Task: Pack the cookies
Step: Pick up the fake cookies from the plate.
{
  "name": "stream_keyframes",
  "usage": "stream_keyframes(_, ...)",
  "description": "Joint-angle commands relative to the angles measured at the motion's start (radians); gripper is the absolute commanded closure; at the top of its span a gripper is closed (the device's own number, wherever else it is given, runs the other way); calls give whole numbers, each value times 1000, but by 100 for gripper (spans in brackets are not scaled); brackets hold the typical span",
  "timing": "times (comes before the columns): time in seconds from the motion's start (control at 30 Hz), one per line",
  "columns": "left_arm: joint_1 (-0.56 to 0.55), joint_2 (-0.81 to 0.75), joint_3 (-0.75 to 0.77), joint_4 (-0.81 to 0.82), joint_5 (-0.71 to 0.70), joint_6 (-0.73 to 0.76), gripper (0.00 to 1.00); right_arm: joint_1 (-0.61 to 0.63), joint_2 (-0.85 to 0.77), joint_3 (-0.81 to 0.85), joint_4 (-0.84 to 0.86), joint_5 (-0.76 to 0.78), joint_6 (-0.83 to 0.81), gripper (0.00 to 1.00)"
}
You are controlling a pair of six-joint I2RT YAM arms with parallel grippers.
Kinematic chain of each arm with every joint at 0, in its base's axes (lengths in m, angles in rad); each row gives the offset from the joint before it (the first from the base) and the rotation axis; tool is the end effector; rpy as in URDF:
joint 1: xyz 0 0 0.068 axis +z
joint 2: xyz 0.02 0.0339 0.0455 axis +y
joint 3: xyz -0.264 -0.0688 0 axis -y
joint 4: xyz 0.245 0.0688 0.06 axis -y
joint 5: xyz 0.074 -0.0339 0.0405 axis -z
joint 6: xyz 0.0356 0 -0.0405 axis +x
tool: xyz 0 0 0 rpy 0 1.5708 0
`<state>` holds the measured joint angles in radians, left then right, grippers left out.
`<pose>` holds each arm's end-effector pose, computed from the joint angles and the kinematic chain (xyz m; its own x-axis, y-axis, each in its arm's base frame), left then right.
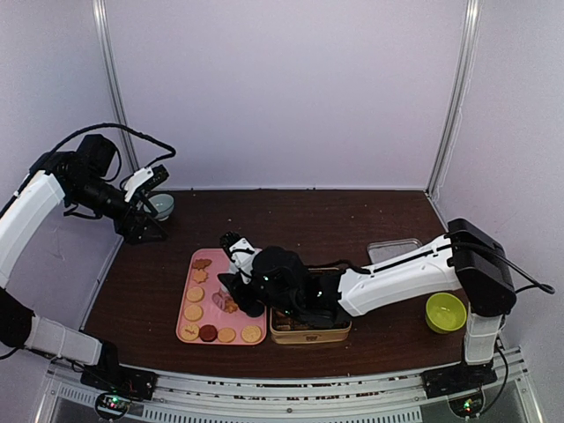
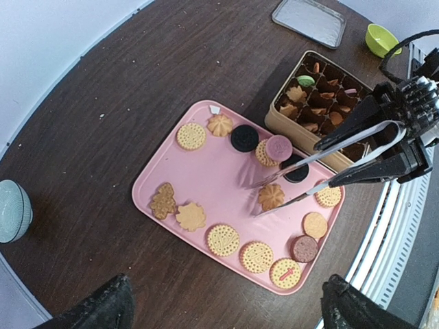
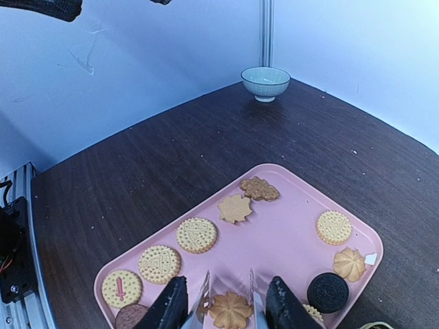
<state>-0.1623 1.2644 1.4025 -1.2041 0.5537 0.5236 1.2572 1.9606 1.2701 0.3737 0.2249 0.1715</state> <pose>0.2192 -0.0549 0.3671 -0.5538 0.5216 -0.6490 0.7683 0.6206 -0.1568 0.1466 0.4263 0.2140 -0.2418 -0.2063 -0.9482 -0.8329 0.5455 0.0937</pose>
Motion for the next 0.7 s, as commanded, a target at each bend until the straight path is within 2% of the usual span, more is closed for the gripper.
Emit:
stream_keyframes(0.0,11,6,19,14,17,-9,2,11,-44,20,-106,13,-58,59)
stream_keyframes(0.3,24,-2,6,14,19,-7,2,31,-41,42,-147,28,-74,60)
stream_keyframes(0.67,30,7,0,14,24,-4,2,32,-41,68,-174,53,-53,73)
